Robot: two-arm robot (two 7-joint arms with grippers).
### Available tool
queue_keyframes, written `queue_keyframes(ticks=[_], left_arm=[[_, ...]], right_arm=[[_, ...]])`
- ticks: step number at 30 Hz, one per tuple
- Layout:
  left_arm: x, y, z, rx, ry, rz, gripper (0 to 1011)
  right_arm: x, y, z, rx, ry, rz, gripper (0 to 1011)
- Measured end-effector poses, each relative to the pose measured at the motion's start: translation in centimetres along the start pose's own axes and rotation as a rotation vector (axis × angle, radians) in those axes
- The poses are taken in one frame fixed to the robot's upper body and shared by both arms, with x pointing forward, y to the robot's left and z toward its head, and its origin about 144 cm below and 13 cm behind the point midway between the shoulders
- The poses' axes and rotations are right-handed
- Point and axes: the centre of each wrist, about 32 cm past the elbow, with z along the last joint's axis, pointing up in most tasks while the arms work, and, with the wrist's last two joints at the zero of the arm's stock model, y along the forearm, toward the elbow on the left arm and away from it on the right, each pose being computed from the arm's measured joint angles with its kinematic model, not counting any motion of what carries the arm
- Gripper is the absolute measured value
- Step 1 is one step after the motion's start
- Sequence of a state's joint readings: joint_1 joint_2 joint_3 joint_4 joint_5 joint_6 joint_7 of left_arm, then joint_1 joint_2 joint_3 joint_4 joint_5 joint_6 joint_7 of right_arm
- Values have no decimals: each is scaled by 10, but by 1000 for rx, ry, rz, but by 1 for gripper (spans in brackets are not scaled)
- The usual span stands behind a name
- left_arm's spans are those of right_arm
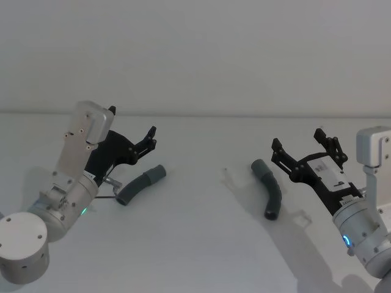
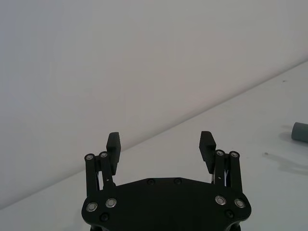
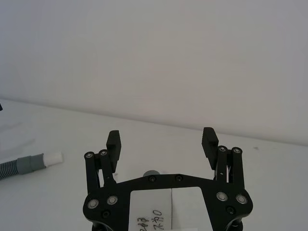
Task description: Use both hands to pick up one end of the pipe from the table, align the ends, and insert them.
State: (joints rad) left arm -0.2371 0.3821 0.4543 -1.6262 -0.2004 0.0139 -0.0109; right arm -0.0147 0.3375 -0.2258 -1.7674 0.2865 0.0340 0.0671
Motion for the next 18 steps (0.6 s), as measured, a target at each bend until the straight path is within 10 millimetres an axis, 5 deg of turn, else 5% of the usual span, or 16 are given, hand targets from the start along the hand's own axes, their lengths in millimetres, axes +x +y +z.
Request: queue_keyframes(ticks=[18], left_arm=[[0,0,0,0,0,0,1000]], right_arm=[[0,0,0,0,1,0,1001]])
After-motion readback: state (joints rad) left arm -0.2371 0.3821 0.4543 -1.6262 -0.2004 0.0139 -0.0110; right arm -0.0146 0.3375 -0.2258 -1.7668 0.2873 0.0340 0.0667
